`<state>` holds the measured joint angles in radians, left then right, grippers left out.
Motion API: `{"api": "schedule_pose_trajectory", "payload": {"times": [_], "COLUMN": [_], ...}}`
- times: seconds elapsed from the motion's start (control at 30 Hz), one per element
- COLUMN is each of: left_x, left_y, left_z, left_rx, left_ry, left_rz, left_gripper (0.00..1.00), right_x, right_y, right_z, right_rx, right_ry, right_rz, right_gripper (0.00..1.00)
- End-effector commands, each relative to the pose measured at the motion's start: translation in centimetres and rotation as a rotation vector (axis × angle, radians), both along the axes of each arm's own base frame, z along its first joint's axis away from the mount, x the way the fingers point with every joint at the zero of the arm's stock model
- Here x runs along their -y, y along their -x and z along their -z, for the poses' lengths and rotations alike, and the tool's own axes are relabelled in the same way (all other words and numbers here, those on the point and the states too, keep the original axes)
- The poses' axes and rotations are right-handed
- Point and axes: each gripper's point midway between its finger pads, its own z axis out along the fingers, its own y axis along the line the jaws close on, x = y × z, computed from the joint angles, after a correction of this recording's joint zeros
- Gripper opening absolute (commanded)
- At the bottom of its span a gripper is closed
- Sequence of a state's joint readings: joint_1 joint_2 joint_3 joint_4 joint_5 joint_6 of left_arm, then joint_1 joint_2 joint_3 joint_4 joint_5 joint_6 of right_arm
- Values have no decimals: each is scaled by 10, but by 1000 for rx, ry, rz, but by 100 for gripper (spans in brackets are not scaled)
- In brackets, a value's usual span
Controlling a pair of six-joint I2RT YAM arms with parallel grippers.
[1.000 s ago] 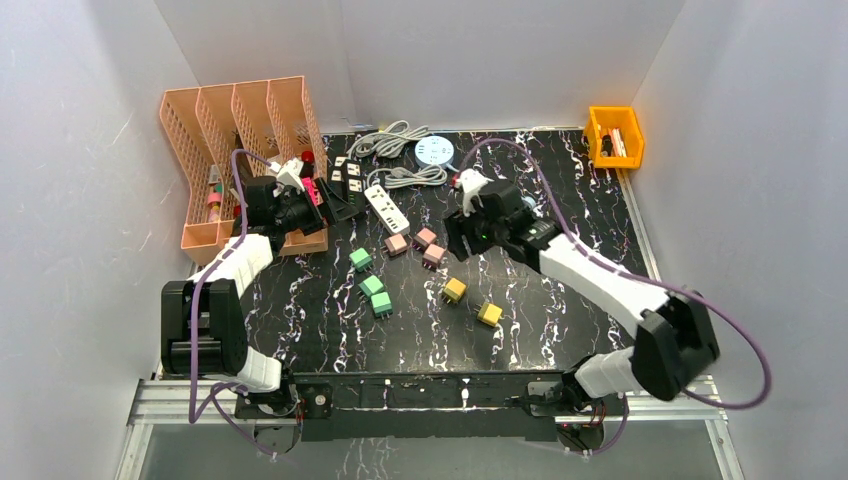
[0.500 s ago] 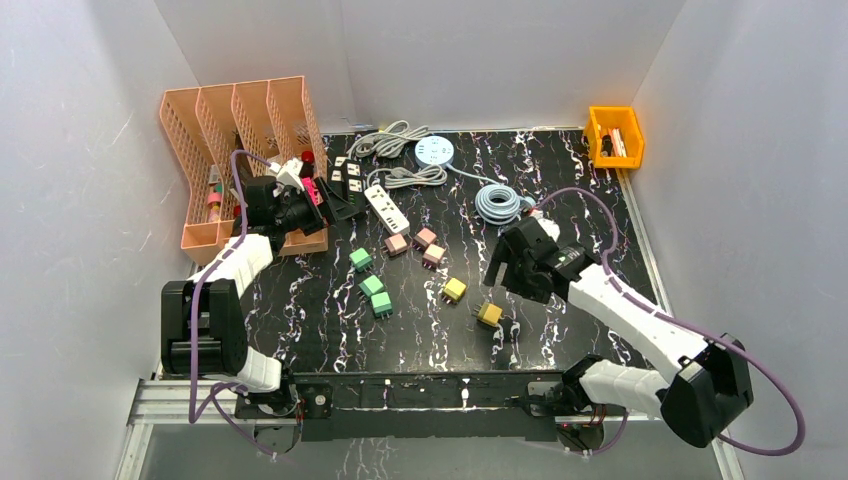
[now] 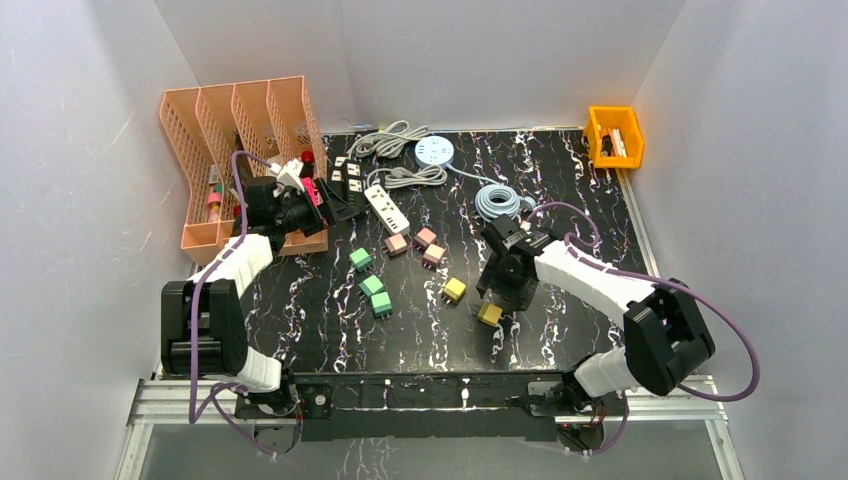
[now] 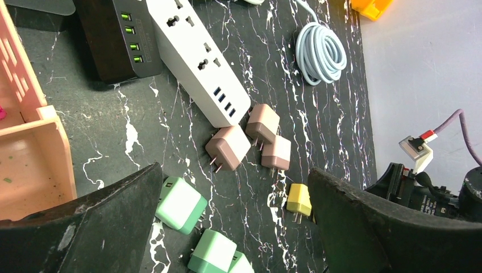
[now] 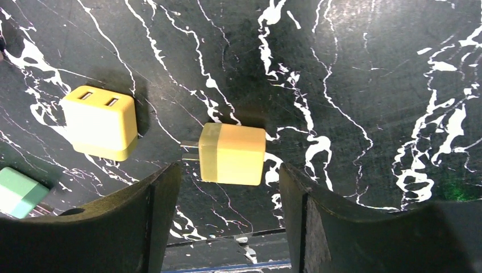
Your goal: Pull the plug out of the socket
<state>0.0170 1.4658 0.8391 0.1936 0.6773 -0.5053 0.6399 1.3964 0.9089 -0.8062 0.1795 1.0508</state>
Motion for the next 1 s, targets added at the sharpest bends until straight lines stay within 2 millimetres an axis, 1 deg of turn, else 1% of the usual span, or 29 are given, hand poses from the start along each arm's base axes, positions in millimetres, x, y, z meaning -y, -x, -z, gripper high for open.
{"api": "schedule_pose_trajectory", "payload": {"times": [0.0, 0.1, 0.23, 0.47, 0.5, 0.53, 0.57, 0.63, 0.7, 0.9, 0.97], "left_x": [0, 0, -1, -2, -2, -2, -2, -2, -2, -2, -2], "left_y": [1, 0, 0, 0, 0, 1, 1, 1, 1, 0, 1], "left_z": [-15, -13, -12, -13, -12, -13, -13, -13, -13, -13, -14], "left_rx": [31, 24, 22, 26, 23, 24, 27, 29, 25, 26, 29], "left_ry": [3, 3, 1, -10, -12, -13, -14, -14, -14, -13, -12], "left_rz": [13, 13, 12, 7, 6, 7, 7, 6, 5, 7, 8], "left_gripper": [98, 98, 98, 98, 98, 98, 98, 98, 98, 98, 98], "right_x": [-11, -11, -9, -9, -8, -9, -8, -8, -9, -8, -9], "right_y": [-4, -6, -3, -4, -4, -3, -2, 0, 1, 1, -1], "right_z": [1, 7, 16, 17, 18, 19, 21, 23, 24, 28, 29], "right_rx": [-1, -2, -32, -42, -42, -45, -50, -58, -57, -58, -51], "right_ry": [-38, -33, -9, 8, 8, 6, 7, 7, -2, 7, 4], "right_rz": [-11, -29, -59, -101, -101, -106, -108, -111, -111, -123, -141], "right_gripper": [71, 67, 66, 65, 64, 58, 55, 53, 47, 45, 43]}}
